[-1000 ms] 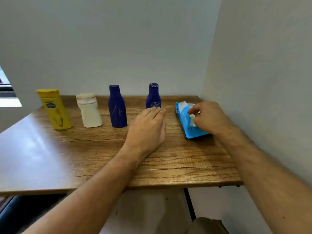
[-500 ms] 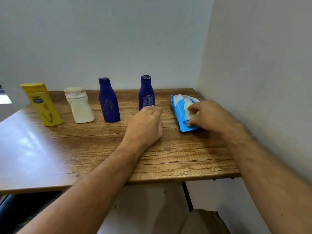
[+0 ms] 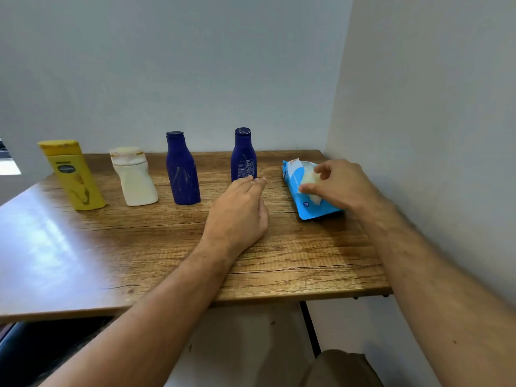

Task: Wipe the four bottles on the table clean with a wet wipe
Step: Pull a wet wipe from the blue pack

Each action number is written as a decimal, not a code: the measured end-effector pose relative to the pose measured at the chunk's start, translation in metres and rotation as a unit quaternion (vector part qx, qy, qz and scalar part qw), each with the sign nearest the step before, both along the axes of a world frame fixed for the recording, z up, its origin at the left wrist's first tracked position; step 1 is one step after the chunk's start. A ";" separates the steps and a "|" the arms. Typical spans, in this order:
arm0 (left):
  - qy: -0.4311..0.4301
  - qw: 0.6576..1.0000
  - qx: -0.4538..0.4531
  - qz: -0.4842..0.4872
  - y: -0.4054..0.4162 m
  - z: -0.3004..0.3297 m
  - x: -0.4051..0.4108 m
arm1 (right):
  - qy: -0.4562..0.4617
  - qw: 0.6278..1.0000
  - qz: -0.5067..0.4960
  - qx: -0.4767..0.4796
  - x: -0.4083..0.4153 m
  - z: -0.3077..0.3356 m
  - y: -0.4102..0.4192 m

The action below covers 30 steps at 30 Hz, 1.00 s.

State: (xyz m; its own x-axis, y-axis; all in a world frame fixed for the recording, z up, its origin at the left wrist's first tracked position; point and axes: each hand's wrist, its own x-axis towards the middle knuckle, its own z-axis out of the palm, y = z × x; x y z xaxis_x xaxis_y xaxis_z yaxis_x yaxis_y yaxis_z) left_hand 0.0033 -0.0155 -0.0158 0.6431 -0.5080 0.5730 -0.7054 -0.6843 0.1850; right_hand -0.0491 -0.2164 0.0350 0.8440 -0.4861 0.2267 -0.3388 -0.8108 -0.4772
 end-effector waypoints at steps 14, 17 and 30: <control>0.012 0.999 -0.048 0.003 0.004 0.000 -0.001 | -0.046 0.997 -0.052 -0.019 0.007 -0.008 0.003; 0.012 0.998 -0.062 0.000 0.005 0.002 -0.002 | -0.136 0.987 -0.056 0.061 0.006 -0.004 0.010; -0.056 0.957 -0.284 -0.020 0.003 0.013 0.011 | -0.339 0.884 -0.022 0.320 0.050 -0.005 0.053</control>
